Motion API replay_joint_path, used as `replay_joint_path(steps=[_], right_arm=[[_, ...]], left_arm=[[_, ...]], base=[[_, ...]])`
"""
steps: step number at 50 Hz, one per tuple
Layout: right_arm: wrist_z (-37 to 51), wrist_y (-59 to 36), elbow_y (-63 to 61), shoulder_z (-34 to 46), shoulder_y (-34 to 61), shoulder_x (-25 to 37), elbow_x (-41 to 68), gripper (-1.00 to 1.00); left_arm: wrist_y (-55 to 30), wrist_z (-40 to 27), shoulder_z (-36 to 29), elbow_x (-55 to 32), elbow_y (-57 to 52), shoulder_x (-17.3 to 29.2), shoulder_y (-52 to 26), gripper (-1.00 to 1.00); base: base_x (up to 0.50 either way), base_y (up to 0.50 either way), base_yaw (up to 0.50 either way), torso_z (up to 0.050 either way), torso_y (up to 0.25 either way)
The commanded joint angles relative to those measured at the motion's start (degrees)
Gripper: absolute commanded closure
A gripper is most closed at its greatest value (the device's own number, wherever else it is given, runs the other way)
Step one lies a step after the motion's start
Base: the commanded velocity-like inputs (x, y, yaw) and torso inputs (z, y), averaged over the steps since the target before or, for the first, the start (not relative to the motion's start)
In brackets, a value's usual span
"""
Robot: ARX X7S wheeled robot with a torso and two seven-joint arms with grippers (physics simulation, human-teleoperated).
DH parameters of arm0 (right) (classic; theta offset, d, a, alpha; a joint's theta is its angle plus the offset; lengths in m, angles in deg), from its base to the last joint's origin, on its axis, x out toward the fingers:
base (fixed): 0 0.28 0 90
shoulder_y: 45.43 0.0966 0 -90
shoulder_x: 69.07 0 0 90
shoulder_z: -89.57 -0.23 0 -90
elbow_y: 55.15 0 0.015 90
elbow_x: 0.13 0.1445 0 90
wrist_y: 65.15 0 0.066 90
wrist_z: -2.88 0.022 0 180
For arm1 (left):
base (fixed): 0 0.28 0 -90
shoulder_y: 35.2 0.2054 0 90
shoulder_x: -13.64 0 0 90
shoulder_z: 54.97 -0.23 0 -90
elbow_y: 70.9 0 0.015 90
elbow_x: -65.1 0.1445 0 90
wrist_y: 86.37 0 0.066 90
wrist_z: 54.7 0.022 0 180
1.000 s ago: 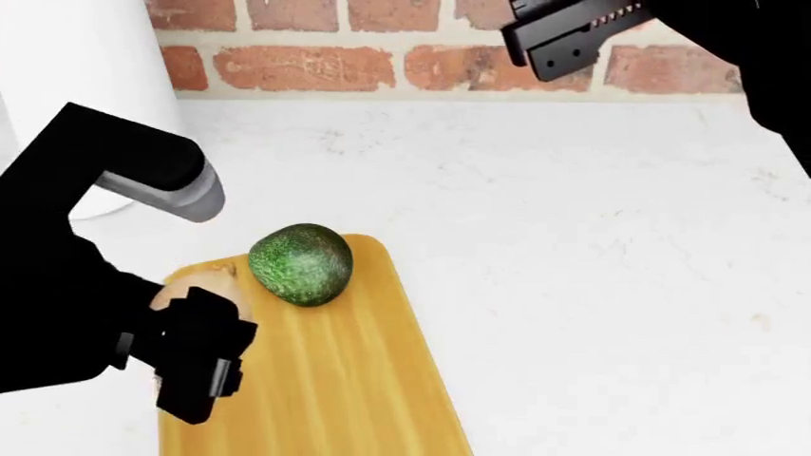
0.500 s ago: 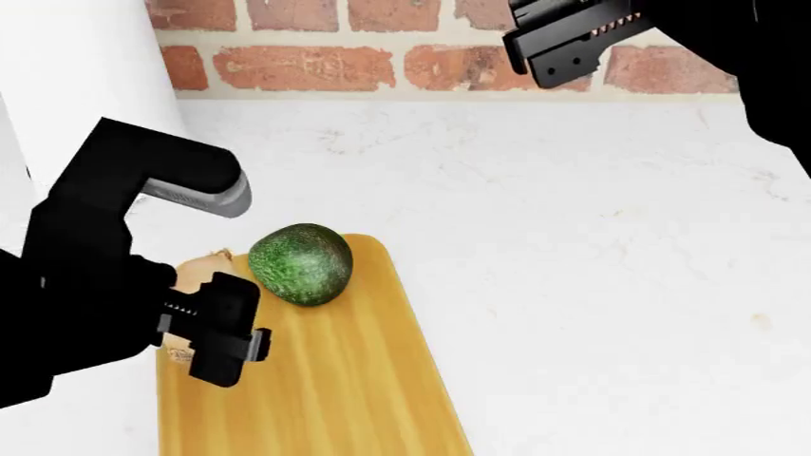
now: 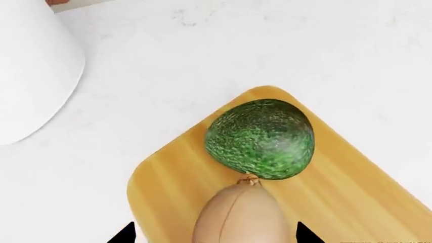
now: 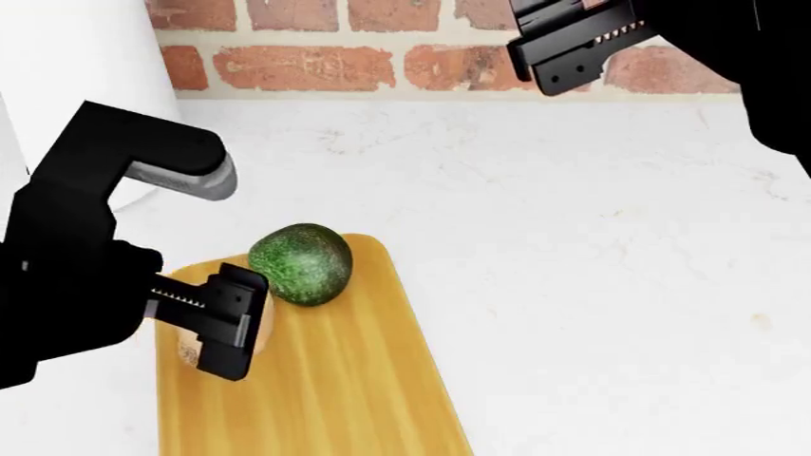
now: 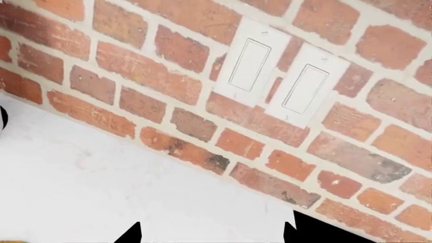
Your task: Place the avocado, onion, tomato and bell pepper on the cutting board.
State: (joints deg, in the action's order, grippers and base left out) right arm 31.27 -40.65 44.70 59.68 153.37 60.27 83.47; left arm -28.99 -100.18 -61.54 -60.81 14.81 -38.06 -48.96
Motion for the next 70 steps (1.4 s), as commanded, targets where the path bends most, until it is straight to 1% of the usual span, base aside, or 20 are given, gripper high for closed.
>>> replay_joint_path(steps=[1, 11, 20, 22, 23, 24, 25, 26, 27, 28, 29, 30, 31, 36, 42, 47, 51, 54, 61, 70], right_arm=[[-1.75, -0.76, -0.12, -1.55, 0.84, -0.7, 0.22, -1.0], [0.11, -1.96, -1.01, -2.36, 1.81, -0.66, 2.21, -1.0], [9.9, -1.83, -10.67, -6.13, -2.05, 4.4, 12.72, -1.0], [12.66, -0.59, -14.1, -7.27, -3.75, 6.03, 15.95, -1.0], [14.22, -0.34, -15.64, -7.73, -3.99, 6.85, 17.49, -1.0], [15.45, 0.19, -16.93, -8.25, -4.36, 7.53, 19.01, -1.0], [16.47, 0.16, -18.51, -8.57, -4.26, 8.05, 20.6, -1.0], [17.34, 0.6, -19.33, -9.02, -4.24, 8.48, 21.55, -1.0], [18.21, 0.83, -20.47, -9.39, -4.14, 8.93, 22.84, -1.0], [19.58, 1.24, -22.12, -9.84, -4.05, 9.56, 24.49, -1.0], [21.22, 2.21, -24.05, -10.38, -4.46, 10.4, 26.35, -1.0], [21.74, 2.48, -24.75, -10.44, -4.75, 10.7, 26.95, -1.0], [22.8, 3.56, -26.72, -10.71, -6.0, 11.55, 27.72, -1.0], [29.36, 6.11, -34.49, -11.55, -6.49, 14.91, 34.31, -1.0], [34.36, 10.19, -40.97, -13.08, -6.64, 17.38, 39.15, -1.0], [37.44, 14.19, -45.76, -14.69, -8.0, 20.11, 41.22, -1.0], [38.51, 16.33, -48.12, -15.73, -9.41, 22.79, 41.8, -1.0], [38.76, 17.34, -49.22, -15.99, -10.54, 23.82, 41.72, -1.0], [40.45, 21.52, -53.08, -17.63, -12.76, 26.54, 41.79, -1.0], [43.58, 22.12, -55.16, -18.11, -11.09, 27.23, 43.99, -1.0]], left_arm=[[-3.56, 1.28, 3.0, -0.69, -0.63, 3.2, -4.37, -1.0], [-6.86, 1.16, 4.95, -2.04, -6.6, 12.4, -8.79, -1.0], [-5.24, 3.44, 7.97, 2.12, -13.8, 18.37, -9.61, -1.0], [-3.78, 4.1, 8.66, 3.72, -14.54, 19.46, -9.15, -1.0], [-2.65, 3.83, 9.14, 6.11, -15.39, 20.11, -9.1, -1.0], [-2.64, 4.72, 9.41, 4.21, -15.36, 20.59, -8.95, -1.0], [-1.75, 4.24, 9.92, 6.63, -16.31, 21.05, -9.19, -1.0], [-1.71, 4.87, 10.17, 5.11, -16.23, 21.32, -9.15, -1.0], [-1.26, 4.65, 10.59, 7.31, -17.3, 21.79, -9.45, -1.0], [-0.7, 5.01, 11.03, 6.91, -17.98, 22.38, -9.39, -1.0], [0.51, 4.62, 11.59, 9.3, -19.42, 23.16, -9.33, -1.0], [0.91, 4.92, 11.84, 8.54, -19.68, 23.48, -9.18, -1.0], [1.58, 4.95, 12.28, 10.17, -21.06, 24.43, -9.18, -1.0], [7.25, 6.4, 14.61, 11.04, -23.97, 29.94, -7.85, -1.0], [10.23, 7.35, 15.91, 11.97, -25.22, 32.62, -7.28, -1.0], [15.37, 7.84, 16.89, 11.06, -26.75, 36.01, -5.61, -1.0], [16.15, 6.63, 17.51, 12.94, -28.64, 37.73, -5.85, -1.0], [15.86, 7.58, 17.86, 11.7, -28.33, 37.87, -6.07, -1.0], [15.82, 8.93, 17.44, 13.86, -27.22, 37.59, -5.06, -1.0], [15.24, 10.71, 18.55, 13.29, -28.24, 39.97, -5.71, -1.0]], base=[[0.0, 0.0, 0.0, 0.0, 0.0], [0.0, 0.0, 0.0, 0.0, 0.0], [0.0, 0.0, 0.0, 0.0, 0.0], [0.0, 0.0, 0.0, 0.0, 0.0], [0.0, 0.0, 0.0, 0.0, 0.0], [0.0, 0.0, 0.0, 0.0, 0.0], [0.0, 0.0, 0.0, 0.0, 0.0], [0.0, 0.0, 0.0, 0.0, 0.0], [0.0, 0.0, 0.0, 0.0, 0.0], [0.0, 0.0, 0.0, 0.0, 0.0], [0.0, 0.0, 0.0, 0.0, 0.0], [0.0, 0.0, 0.0, 0.0, 0.0], [0.0, 0.0, 0.0, 0.0, 0.0], [0.0, 0.0, 0.0, 0.0, 0.0], [0.0, 0.0, 0.0, 0.0, 0.0], [0.0, 0.0, 0.0, 0.0, 0.0], [0.0, 0.0, 0.0, 0.0, 0.0], [0.0, 0.0, 0.0, 0.0, 0.0], [0.0, 0.0, 0.0, 0.0, 0.0], [0.0, 0.0, 0.0, 0.0, 0.0]])
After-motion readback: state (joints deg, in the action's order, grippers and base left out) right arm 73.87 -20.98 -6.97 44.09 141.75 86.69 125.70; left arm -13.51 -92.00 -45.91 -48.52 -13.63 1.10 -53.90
